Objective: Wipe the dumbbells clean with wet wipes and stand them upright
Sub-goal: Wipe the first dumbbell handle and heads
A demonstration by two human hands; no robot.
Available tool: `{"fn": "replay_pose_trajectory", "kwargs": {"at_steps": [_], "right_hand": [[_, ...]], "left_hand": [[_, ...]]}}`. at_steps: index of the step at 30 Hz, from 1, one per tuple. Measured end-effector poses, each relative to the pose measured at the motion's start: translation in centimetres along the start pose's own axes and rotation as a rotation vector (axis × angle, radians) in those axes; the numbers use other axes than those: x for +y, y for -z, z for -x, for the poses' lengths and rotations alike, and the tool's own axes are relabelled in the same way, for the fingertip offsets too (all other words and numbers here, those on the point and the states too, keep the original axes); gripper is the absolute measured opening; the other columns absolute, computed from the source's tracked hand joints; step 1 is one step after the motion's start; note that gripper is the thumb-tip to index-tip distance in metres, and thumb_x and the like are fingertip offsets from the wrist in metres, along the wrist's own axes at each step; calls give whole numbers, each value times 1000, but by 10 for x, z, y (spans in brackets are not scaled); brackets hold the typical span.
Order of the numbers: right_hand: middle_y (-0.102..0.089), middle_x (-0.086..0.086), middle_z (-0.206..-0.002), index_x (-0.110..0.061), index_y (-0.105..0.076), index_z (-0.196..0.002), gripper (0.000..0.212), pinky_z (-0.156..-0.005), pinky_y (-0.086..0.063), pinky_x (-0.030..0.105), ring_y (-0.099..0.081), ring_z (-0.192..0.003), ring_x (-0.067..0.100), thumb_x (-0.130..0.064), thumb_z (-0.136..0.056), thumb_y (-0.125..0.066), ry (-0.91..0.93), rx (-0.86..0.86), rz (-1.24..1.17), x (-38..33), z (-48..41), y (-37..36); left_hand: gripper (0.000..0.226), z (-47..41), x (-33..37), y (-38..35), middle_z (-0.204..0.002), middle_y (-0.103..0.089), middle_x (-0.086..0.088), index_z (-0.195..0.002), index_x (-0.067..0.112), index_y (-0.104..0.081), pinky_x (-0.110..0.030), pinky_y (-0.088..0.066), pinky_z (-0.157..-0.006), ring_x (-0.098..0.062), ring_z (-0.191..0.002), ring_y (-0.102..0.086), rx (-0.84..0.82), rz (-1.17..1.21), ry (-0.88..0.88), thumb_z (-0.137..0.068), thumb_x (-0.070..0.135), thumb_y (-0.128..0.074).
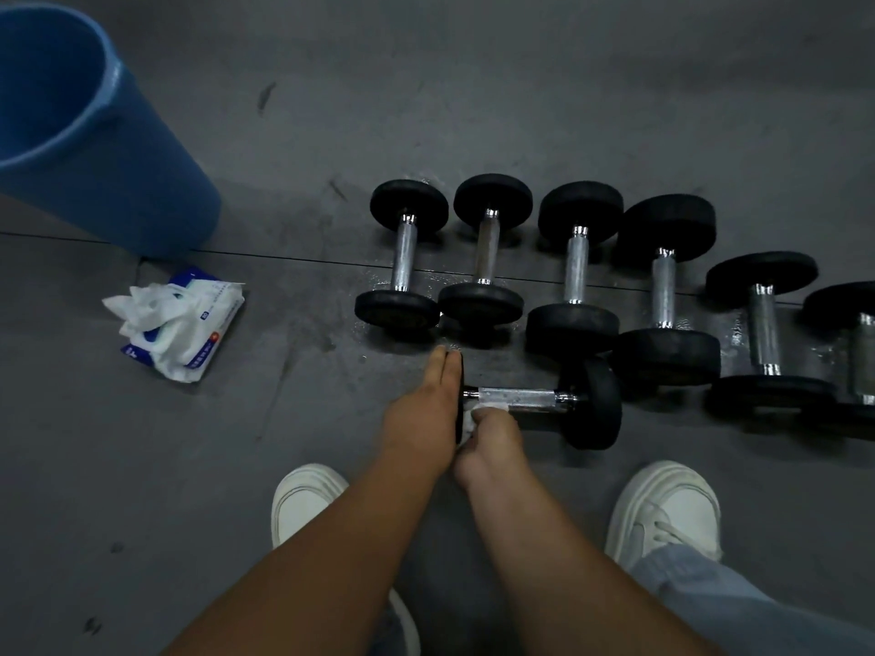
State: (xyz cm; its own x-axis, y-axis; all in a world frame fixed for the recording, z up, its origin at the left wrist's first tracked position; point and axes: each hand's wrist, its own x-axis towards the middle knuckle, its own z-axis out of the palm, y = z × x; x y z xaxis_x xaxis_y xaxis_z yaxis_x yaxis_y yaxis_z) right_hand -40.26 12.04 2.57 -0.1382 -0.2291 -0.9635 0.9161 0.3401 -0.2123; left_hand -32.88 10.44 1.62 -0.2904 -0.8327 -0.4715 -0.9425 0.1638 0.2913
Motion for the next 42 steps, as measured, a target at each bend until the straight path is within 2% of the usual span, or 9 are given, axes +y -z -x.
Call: {"fn": "replay_pose_trajectory", "kwargs": {"at_steps": [7,14,17,20,31,33,36,39,42], "right_hand": [[-37,-7,-35,-18,-34,-60,41,-31,-30,9,-36,-25,4,-9,-99,-33,-17,-17,-141,-6,-1,2],[-58,6,-63,-12,-58,-84,24,-75,-53,34,-53,-64,18,-15,-99,-40,-52,13,51,4,-13,4],[-63,6,-50,-10,-55,-74,30,-58,-53,30,-59,-63,21,-10,-100,-38,-58,1,62,3,-10,6],[-57,1,-41,-13,-49,-69,34,-35,-43,16,-57,-36,11,-6,-100,-38,-37,17,66,4,-8,9],[-62,8,-53,-7,-56,-76,30,-37,-46,18,-60,-43,17,-5,-99,-37,-22,-10,144,-1,-6,5],[-66,14,-77,-3,-63,-89,22,-56,-51,23,-61,-64,22,-3,-97,-42,95,-11,281,4,4,11],[-58,-1,-73,-9,-63,-82,22,-61,-39,20,-49,-66,8,3,-92,-48,592,-94,610,1,24,27],[-67,-9,-92,-24,-66,-102,25,-92,-36,29,-59,-95,7,-14,-91,-47,1193,49,1422,-18,0,25],[-70,-3,-111,-25,-66,-115,34,-111,-11,34,-54,-123,12,-18,-85,-50,1232,-52,1755,-12,-13,42]], "left_hand": [[85,4,3,2,-163,12,10,-155,24,-4,-40,-52,-79,-31,-95,-66,-22,5,4,-91,23,-60],[83,7,5,4,-164,12,9,-155,25,-4,-39,-50,-79,-30,-97,-65,-14,-4,6,-92,19,-56],[82,6,5,6,-164,10,10,-155,24,-6,-39,-50,-79,-30,-98,-65,-12,6,2,-92,20,-57],[83,7,5,6,-164,10,10,-155,25,-6,-38,-50,-77,-29,-96,-65,-2,12,6,-91,22,-58],[86,10,5,5,-164,11,10,-156,25,-4,-36,-48,-74,-27,-96,-64,-17,-2,-13,-90,19,-60],[88,6,2,5,-164,11,10,-156,25,-4,-34,-46,-72,-28,-95,-65,-13,-10,-8,-89,18,-62],[85,5,2,4,-164,8,10,-155,25,-7,-35,-45,-70,-29,-96,-66,0,18,-5,-90,20,-61],[82,7,1,5,-164,8,10,-155,25,-7,-37,-48,-72,-30,-94,-66,-2,19,-32,-92,24,-58],[80,6,1,7,-164,8,10,-155,25,-6,-38,-50,-76,-30,-94,-66,1,23,-36,-93,25,-57]]}}
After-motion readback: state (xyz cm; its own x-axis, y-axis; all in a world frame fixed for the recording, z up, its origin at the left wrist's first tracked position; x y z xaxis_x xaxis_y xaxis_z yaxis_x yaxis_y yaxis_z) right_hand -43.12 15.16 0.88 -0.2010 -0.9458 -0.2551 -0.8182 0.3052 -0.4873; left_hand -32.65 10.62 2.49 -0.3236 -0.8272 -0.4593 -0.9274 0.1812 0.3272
